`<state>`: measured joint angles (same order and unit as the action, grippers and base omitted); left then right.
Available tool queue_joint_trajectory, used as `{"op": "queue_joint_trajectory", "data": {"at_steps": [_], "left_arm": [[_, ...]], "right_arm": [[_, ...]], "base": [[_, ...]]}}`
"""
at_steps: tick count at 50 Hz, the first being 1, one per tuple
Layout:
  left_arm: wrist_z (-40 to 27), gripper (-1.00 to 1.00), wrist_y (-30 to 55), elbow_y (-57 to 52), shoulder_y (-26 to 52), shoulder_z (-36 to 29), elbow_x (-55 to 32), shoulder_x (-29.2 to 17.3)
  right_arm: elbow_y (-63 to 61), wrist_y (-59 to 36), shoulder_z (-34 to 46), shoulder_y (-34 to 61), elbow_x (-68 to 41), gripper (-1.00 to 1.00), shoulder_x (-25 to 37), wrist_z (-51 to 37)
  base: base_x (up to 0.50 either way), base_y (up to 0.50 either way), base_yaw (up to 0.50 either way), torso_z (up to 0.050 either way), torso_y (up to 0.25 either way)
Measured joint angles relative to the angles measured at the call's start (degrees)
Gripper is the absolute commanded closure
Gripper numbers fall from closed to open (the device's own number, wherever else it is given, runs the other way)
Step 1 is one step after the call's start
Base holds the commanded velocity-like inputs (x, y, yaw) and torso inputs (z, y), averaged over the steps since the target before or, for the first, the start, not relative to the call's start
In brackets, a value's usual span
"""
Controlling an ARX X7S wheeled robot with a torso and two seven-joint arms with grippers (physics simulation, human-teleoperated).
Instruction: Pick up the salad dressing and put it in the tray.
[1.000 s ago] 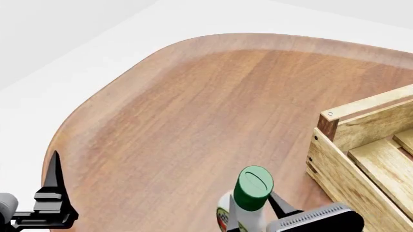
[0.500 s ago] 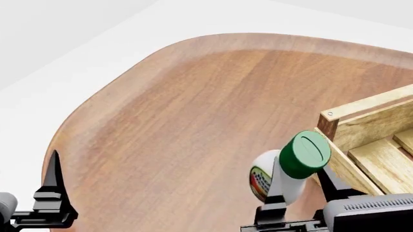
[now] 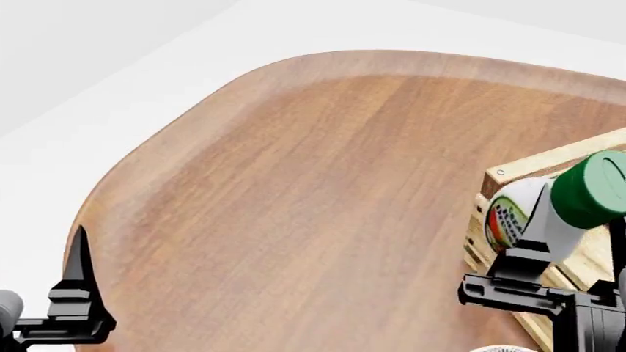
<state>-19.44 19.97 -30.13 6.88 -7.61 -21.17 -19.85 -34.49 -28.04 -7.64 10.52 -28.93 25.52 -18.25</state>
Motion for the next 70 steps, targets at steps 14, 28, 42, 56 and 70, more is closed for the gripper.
{"op": "queue_joint_trajectory", "data": {"at_steps": [14,28,42,56,70], "left_arm": [[-0.1,-1.00,-0.5,0.5,-0.1,0.1,-0.3,-0.1],[-0.4,-1.00,-1.1,1.0,-0.3,0.3,-0.5,-0.2],[-0.6,-1.00,-1.4,1.1,-0.3,0.2,-0.6,-0.4],[-0.8,-1.00,-1.4,1.0,-0.3,0.1,-0.9,-0.6],[-1.1,-1.00,-1.4,1.1,-0.2,0.1,-1.1,-0.8]], "right_arm": [[2.0,-3.3,-2.6,2.8,2.9,1.00,2.0,-5.1],[9.4,-5.1,-3.1,7.3,6.7,1.00,3.6,-8.8],[20.1,-4.1,-2.0,12.4,9.9,1.00,4.7,-9.8],[31.9,-2.2,-2.2,16.3,10.7,1.00,4.6,-9.2],[46.6,1.6,-1.7,21.4,12.8,1.00,4.4,-9.5]], "base": [[0.00,0.00,0.00,0.000,0.001],[0.00,0.00,0.00,0.000,0.000],[0.00,0.00,0.00,0.000,0.001],[0.00,0.00,0.00,0.001,0.001],[0.00,0.00,0.00,0.000,0.001]]}}
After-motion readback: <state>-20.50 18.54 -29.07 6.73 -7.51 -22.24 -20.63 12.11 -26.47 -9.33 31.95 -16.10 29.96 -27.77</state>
